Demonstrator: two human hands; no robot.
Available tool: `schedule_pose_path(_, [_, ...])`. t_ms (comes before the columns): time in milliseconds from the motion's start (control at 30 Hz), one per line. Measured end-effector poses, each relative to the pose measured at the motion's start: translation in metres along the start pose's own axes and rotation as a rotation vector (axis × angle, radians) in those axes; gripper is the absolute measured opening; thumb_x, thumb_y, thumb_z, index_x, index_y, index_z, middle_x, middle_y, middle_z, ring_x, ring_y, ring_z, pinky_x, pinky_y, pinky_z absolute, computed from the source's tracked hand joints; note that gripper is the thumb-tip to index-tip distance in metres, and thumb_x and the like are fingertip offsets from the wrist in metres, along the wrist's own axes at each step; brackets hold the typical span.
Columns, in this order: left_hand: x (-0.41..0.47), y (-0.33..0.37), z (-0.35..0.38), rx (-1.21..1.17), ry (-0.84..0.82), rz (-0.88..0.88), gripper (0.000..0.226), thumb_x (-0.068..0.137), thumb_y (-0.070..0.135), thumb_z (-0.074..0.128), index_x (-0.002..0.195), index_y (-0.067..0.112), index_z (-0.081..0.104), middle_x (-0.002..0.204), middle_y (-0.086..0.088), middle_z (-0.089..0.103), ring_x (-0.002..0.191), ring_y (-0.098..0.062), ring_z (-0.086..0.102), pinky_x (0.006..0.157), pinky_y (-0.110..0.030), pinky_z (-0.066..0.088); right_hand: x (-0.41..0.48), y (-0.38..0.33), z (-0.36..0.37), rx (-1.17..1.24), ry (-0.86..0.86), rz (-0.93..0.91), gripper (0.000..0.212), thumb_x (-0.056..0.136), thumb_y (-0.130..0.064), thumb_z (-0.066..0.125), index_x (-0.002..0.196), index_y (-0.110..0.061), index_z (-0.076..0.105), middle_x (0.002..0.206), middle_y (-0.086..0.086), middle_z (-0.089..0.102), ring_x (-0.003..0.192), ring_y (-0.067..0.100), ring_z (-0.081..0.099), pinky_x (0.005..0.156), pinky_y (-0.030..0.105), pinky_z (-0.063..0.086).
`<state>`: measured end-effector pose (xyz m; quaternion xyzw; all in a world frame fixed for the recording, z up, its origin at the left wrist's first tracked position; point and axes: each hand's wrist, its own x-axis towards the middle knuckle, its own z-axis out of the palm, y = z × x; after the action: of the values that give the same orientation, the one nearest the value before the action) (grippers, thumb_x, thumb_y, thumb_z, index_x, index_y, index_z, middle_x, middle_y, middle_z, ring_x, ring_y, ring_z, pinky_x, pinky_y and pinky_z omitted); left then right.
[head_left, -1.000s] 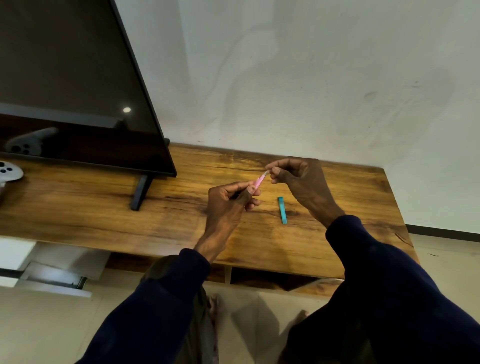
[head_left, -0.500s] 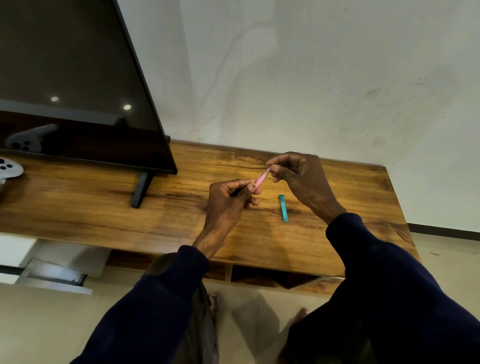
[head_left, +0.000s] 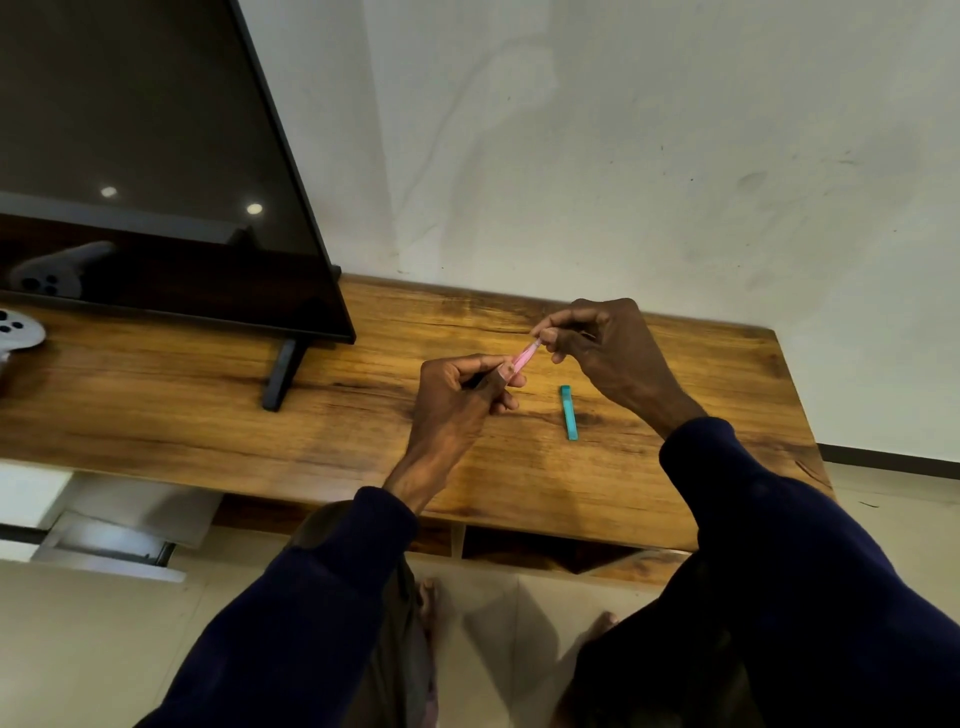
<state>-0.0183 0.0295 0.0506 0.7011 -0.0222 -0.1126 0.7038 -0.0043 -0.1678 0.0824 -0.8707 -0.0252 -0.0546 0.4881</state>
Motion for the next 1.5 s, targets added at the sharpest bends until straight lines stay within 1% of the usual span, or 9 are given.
schedule_pose_path(100, [0.000,0.001,0.001,-0.005,-0.005,0.004,0.024,0.098,0.006,0.066,0.121,0.007,0.073,0.095,-0.008,0.080,0.066,-0.006,0.069,0.065,-0.021,0.060,-0.001,-0.001,0.001,0.010,0.018,-0.005,0.010,0.095,-0.009,0.072,0.099,-0.015,0.079,0.083,-0.015,0.074,0.061,-0.001,0.067,0.063,0.012,0.054])
schedule_pose_path(533, [-0.001,0.004,0.001,-0.033,-0.014,0.013,0.025,0.097,0.009,0.068,0.121,0.006,0.073,0.096,-0.008,0.081,0.072,-0.012,0.072,0.068,-0.025,0.061,-0.003,0.002,0.004,0.086,0.008,0.020,0.012,0.095,-0.017,0.072,0.104,-0.012,0.079,0.091,0.003,0.079,0.068,0.003,0.069,0.065,0.017,0.056])
schedule_pose_path(667, [0.000,0.010,0.002,-0.108,-0.061,0.006,0.021,0.097,0.014,0.068,0.117,0.012,0.075,0.095,-0.005,0.082,0.076,-0.012,0.075,0.070,-0.021,0.062,-0.013,0.008,0.010,0.341,0.024,0.113,0.026,0.098,-0.025,0.068,0.119,-0.012,0.075,0.103,0.007,0.079,0.089,0.019,0.073,0.073,0.025,0.058])
schedule_pose_path(833, [-0.002,0.011,0.006,-0.158,-0.058,-0.016,0.018,0.097,0.019,0.069,0.113,0.014,0.076,0.097,-0.007,0.083,0.079,-0.016,0.079,0.071,-0.023,0.064,-0.021,0.006,0.018,0.545,0.036,0.187,0.014,0.096,-0.028,0.069,0.098,-0.021,0.081,0.106,0.002,0.079,0.097,0.016,0.069,0.081,0.032,0.056])
schedule_pose_path(967, [-0.005,0.004,0.003,-0.151,-0.045,-0.077,0.024,0.098,0.022,0.068,0.117,0.009,0.075,0.098,-0.008,0.083,0.083,-0.019,0.079,0.075,-0.026,0.065,-0.020,0.001,0.016,0.770,0.092,0.233,0.021,0.095,-0.031,0.067,0.101,-0.012,0.076,0.108,0.007,0.077,0.105,0.022,0.071,0.094,0.044,0.056])
schedule_pose_path(1100, [-0.015,-0.005,0.002,-0.176,-0.065,-0.143,0.021,0.099,0.023,0.067,0.112,0.011,0.077,0.097,-0.008,0.082,0.080,-0.014,0.077,0.072,-0.023,0.062,-0.024,-0.004,0.018,0.879,0.149,0.243,0.021,0.106,-0.023,0.055,0.106,-0.008,0.070,0.106,0.016,0.078,0.101,0.033,0.076,0.086,0.040,0.062])
schedule_pose_path(1267, [-0.022,-0.005,0.006,-0.269,-0.079,-0.179,0.011,0.093,0.015,0.073,0.102,0.013,0.081,0.092,-0.009,0.082,0.078,-0.014,0.075,0.073,-0.023,0.062,-0.034,-0.012,0.029,1.071,0.173,0.291,0.028,0.103,-0.033,0.057,0.111,-0.007,0.064,0.091,0.011,0.069,0.086,0.029,0.072,0.080,0.041,0.062])
schedule_pose_path(1400, [-0.024,0.000,0.011,-0.231,-0.002,-0.168,0.011,0.087,0.019,0.081,0.097,0.014,0.081,0.091,-0.010,0.083,0.077,-0.014,0.075,0.070,-0.021,0.061,-0.036,-0.021,0.035,1.288,0.173,0.347,0.036,0.101,-0.046,0.055,0.094,-0.012,0.061,0.073,0.003,0.050,0.066,0.019,0.052,0.068,0.036,0.050])
schedule_pose_path(1500, [-0.025,-0.001,0.013,-0.271,0.031,-0.222,0.017,0.091,0.027,0.077,0.095,0.011,0.081,0.090,-0.011,0.082,0.077,-0.017,0.075,0.071,-0.025,0.061,-0.030,-0.025,0.030,1.432,0.197,0.348,0.051,0.105,-0.055,0.044,0.076,-0.015,0.054,0.063,-0.001,0.037,0.058,0.014,0.032,0.056,0.029,0.035])
